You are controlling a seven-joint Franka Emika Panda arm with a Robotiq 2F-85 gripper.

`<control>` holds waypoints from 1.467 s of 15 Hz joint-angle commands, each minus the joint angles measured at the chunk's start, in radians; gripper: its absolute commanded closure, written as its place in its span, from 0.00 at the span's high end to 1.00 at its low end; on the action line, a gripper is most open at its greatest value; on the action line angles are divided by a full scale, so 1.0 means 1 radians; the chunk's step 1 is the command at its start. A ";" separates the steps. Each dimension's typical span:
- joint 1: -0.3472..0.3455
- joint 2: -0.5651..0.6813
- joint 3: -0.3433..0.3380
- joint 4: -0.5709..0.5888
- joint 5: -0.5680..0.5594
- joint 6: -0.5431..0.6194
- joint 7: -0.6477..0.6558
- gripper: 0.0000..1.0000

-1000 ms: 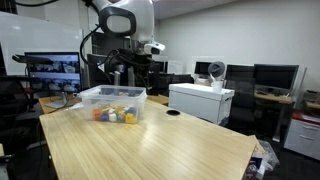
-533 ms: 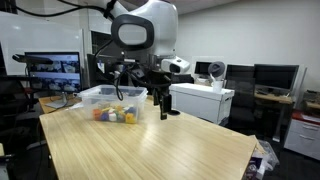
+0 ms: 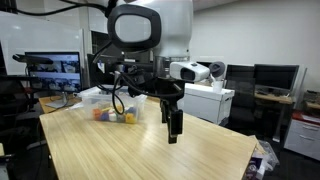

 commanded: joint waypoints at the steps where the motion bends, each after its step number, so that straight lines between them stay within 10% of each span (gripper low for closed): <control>1: -0.031 0.004 -0.017 0.014 -0.047 0.011 0.034 1.00; 22: -0.118 0.065 -0.072 0.010 -0.099 0.048 0.036 1.00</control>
